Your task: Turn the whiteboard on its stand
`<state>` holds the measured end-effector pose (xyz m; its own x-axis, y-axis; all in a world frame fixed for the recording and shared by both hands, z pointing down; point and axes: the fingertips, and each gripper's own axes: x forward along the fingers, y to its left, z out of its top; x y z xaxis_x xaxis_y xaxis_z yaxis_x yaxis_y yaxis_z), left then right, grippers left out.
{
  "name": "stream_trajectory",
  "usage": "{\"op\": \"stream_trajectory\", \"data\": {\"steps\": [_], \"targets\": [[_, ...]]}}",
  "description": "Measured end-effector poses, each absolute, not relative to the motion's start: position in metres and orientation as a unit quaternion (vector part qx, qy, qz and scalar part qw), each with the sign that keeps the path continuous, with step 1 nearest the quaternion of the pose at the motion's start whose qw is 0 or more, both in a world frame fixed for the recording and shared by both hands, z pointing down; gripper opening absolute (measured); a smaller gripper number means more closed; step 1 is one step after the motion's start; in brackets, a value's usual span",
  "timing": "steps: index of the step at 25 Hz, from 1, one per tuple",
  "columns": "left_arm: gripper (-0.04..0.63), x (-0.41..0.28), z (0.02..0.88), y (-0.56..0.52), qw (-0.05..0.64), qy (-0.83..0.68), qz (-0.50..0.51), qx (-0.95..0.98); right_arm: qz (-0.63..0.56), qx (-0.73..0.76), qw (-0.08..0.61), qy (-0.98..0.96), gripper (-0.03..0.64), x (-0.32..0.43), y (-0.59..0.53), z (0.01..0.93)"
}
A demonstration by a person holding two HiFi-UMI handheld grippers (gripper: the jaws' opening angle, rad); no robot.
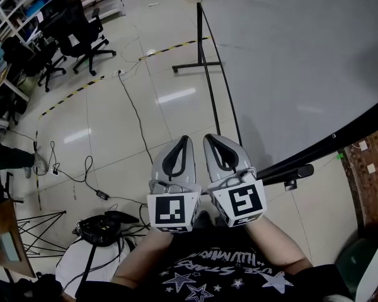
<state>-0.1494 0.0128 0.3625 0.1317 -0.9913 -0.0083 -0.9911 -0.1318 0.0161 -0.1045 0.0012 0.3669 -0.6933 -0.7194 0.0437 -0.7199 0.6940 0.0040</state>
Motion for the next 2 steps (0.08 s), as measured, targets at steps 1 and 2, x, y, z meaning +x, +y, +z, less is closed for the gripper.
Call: {"op": "stream_trajectory", "data": {"steps": [1,2], "targets": [[0.005,-0.1495,0.3626,0.0118,0.001,-0.660,-0.008,0.751,0.007,0.393,0.021,-0.919,0.009,-0.1037,0.0001,0.3668],[0.005,-0.1497,0.3628,0.0108,-0.001,-0.661,-0.008,0.750,0.007,0.394,0.021,-0.919,0.009,-0.1029,-0.0009,0.3667]]}}
